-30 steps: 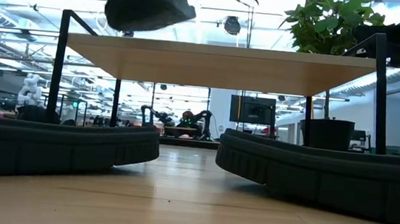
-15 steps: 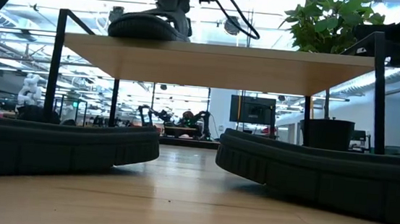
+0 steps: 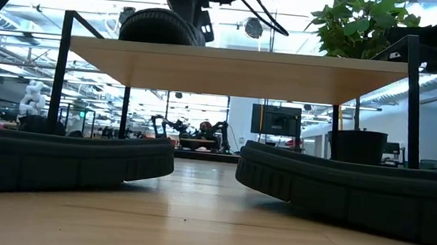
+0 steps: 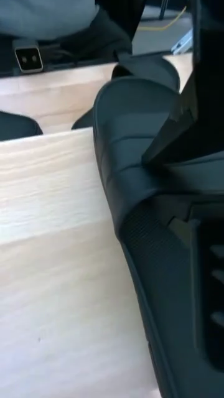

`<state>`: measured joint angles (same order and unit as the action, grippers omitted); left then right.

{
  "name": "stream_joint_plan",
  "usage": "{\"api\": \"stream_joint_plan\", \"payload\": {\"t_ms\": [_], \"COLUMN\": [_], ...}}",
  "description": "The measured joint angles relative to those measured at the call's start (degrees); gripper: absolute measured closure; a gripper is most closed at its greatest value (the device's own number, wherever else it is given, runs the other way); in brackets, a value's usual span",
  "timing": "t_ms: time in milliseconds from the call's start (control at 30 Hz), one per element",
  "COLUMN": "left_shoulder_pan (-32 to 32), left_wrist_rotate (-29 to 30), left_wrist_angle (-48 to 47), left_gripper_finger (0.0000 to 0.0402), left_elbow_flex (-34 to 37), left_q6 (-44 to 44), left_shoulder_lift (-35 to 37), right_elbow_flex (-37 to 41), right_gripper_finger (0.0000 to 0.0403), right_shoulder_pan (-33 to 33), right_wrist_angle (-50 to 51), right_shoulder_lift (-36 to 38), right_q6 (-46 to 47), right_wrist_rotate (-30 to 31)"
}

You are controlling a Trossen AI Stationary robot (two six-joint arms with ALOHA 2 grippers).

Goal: Pick and place slides into the shelf
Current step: Put the top left black slipper on the shelf, then put the top black slipper on the shelf

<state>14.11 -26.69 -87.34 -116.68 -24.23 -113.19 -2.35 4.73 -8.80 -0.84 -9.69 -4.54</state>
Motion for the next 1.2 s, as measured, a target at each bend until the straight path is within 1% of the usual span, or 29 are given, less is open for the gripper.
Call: {"api": "stream_joint_plan", "payload": {"t_ms": [233, 400, 533, 667, 800, 867, 967, 1033, 1100, 1200], "left_shoulder_pan": [0.0, 0.0, 0.0, -0.2, -1.1, -1.7, -3.0, -4.4, -5.9, -7.7], "left_wrist_rotate": [1.9, 4.7, 6.2, 8.7, 13.3, 14.7, 14.7, 14.0, 13.2, 10.7], "left_wrist_angle": [0.8, 0.9, 0.8, 1.2, 1.8, 1.9, 2.3, 2.8, 3.0, 3.9], "left_gripper_finger": [0.0257, 0.0203, 0.0163, 0.0133, 0.0112, 0.0105, 0.0102, 0.0107, 0.0122, 0.0165], "left_elbow_flex": [0.0, 0.0, 0.0, 0.1, 0.1, 0.1, 0.1, 0.1, 0.1, 0.1], "left_q6": [0.5, 1.9, -0.8, -3.7, -2.9, -2.7, -2.7, -2.6, -3.1, -4.2], "left_shoulder_lift": [0.0, 0.0, 0.5, 2.2, 5.3, 7.2, 10.6, 13.3, 15.7, 18.8], "right_elbow_flex": [0.0, 0.0, 0.0, 0.0, 0.0, 0.0, 0.0, 0.0, 0.0, 0.0], "right_gripper_finger": [0.0403, 0.0403, 0.0403, 0.0403, 0.0403, 0.0403, 0.0403, 0.0403, 0.0403, 0.0403], "right_shoulder_pan": [0.0, 0.0, 0.0, 0.0, 0.0, 0.0, 0.0, 0.0, 0.0, 0.0], "right_wrist_angle": [0.0, 0.0, 0.0, 0.0, 0.0, 0.1, 0.0, 0.0, 0.0, 0.0], "right_shoulder_lift": [0.0, 0.0, 0.0, 0.0, 0.0, 0.0, 0.0, 0.0, 0.0, 0.0], "right_q6": [1.6, 1.6, 1.6, 1.6, 1.5, 1.5, 1.5, 1.5, 1.5, 1.5], "right_wrist_rotate": [0.0, 0.0, 0.0, 0.0, 0.0, 0.0, 0.0, 0.0, 0.0, 0.0]}}
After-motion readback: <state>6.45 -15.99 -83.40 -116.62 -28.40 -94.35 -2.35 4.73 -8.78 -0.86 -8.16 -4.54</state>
